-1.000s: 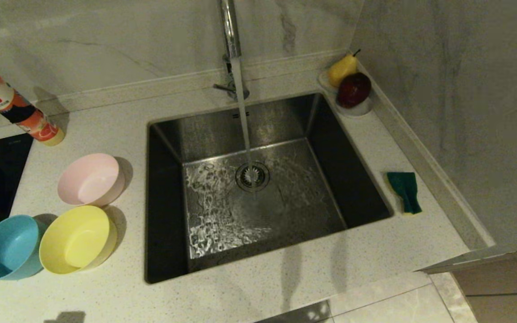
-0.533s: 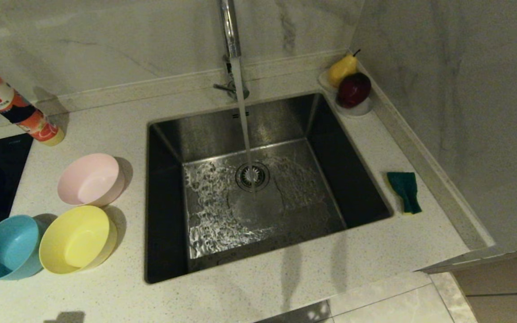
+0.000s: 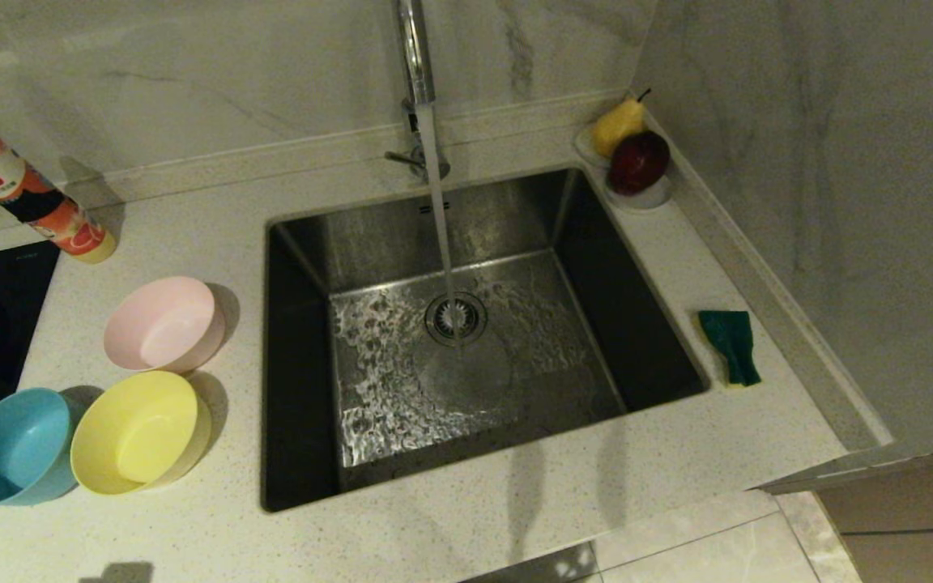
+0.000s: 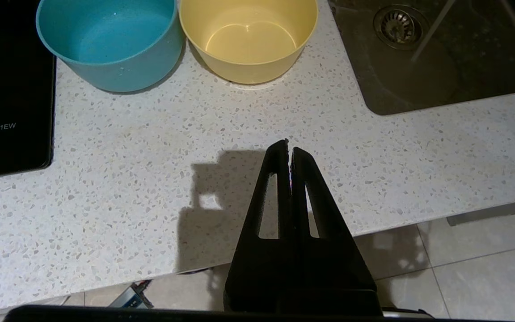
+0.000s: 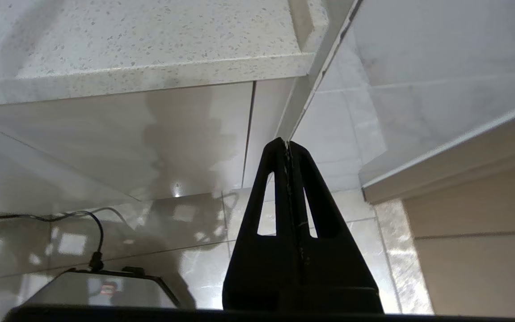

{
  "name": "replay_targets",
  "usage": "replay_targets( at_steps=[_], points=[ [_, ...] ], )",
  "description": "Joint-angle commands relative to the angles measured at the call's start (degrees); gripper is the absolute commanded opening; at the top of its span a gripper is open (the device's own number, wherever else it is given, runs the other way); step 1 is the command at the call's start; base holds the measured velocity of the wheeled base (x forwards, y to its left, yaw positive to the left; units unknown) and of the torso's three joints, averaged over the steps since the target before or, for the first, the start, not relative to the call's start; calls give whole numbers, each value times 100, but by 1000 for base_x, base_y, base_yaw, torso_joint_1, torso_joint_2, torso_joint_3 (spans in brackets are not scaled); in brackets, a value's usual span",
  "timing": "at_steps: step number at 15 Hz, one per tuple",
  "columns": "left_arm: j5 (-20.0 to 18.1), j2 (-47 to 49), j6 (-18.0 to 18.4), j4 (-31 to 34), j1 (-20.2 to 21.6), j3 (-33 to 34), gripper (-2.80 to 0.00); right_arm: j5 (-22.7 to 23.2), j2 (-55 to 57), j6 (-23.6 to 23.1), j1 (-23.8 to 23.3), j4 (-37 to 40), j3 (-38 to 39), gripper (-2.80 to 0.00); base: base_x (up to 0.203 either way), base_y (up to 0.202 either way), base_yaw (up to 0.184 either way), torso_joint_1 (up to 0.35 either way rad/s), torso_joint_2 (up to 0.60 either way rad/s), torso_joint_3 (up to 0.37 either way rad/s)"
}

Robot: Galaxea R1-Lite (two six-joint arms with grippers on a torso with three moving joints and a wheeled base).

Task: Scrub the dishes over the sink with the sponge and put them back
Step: Pick up a bowl and the sponge

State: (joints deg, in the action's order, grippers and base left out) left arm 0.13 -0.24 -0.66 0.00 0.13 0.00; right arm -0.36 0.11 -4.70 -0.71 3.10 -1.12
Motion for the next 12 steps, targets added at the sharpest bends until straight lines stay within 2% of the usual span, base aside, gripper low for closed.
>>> replay_targets(
  at_steps=[1, 7, 8, 11, 12],
  points=[
    [4, 21, -4, 0, 4, 0, -280, 98, -11, -312, 0, 103, -46, -280, 0, 0, 0, 0, 0, 0],
    [4, 16, -4, 0, -3, 0, -280, 102, -15, -338, 9, 84, -65, -280, 0, 0, 0, 0, 0, 0],
    [4, 17, -4, 0, 1, 0, -280, 112, 30, -331, 11, 105, -260, -280, 0, 0, 0, 0, 0, 0],
    [4, 20, -4, 0, 2, 0, -280, 301, 618, -267, 12, 240, -1806, -280, 0, 0, 0, 0, 0, 0],
    [4, 23, -4, 0, -2, 0, -280, 641, 888, -334, -13, 336, -2301, -280, 0, 0, 0, 0, 0, 0]
  ],
)
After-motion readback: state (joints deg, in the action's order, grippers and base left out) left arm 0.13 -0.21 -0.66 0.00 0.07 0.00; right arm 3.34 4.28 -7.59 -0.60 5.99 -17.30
